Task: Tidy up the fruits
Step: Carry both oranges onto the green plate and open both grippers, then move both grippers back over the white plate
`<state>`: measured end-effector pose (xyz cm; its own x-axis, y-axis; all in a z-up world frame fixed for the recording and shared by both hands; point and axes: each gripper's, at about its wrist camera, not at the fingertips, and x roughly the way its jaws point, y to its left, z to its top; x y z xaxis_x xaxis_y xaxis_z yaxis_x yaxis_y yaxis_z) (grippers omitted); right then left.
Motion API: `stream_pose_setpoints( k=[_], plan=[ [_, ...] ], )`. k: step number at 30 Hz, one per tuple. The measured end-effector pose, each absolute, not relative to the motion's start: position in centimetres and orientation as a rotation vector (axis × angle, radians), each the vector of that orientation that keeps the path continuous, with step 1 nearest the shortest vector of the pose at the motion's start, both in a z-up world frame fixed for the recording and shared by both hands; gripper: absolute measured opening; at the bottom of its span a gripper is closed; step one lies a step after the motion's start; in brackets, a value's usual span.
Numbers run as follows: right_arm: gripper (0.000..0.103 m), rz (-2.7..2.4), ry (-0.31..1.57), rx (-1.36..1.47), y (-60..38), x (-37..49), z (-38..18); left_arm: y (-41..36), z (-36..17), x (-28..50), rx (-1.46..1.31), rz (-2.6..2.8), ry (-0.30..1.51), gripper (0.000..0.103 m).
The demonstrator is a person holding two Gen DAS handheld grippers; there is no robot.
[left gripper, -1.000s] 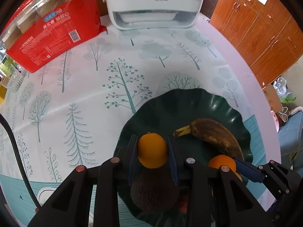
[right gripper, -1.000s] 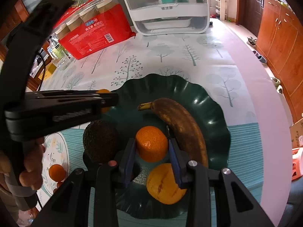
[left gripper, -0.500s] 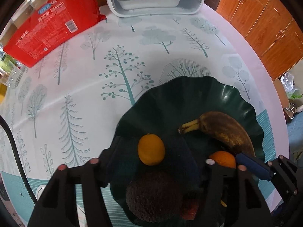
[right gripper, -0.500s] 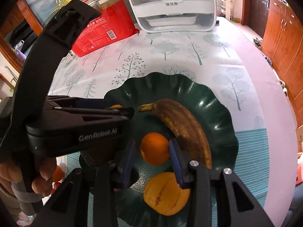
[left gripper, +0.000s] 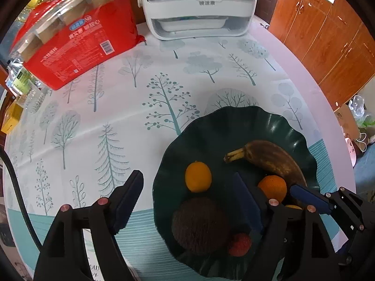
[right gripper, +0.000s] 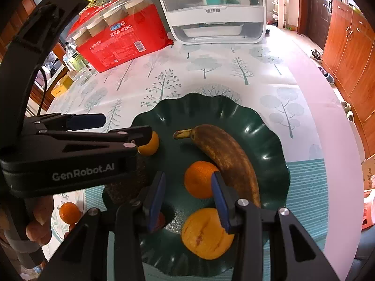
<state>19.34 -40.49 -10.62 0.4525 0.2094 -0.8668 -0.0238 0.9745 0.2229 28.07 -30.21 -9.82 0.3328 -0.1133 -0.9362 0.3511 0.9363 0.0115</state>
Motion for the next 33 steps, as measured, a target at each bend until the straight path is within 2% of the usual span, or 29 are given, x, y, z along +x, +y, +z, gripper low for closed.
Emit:
stream_pose_setpoints(
  k=[14, 33],
  plan=[
    [0.041, 0.106, 1.048, 0.17, -40.3, 17.1, -7.9, -26.7, -6.2, 24.1, 0.148, -0.275, 1.123, 0.081],
    [0.041, 0.138, 0.985, 0.137, -35.4, 13.3, -3.0, -16.4, 0.7, 17.6, 0.065, -0.192, 0.983, 0.083]
  ],
)
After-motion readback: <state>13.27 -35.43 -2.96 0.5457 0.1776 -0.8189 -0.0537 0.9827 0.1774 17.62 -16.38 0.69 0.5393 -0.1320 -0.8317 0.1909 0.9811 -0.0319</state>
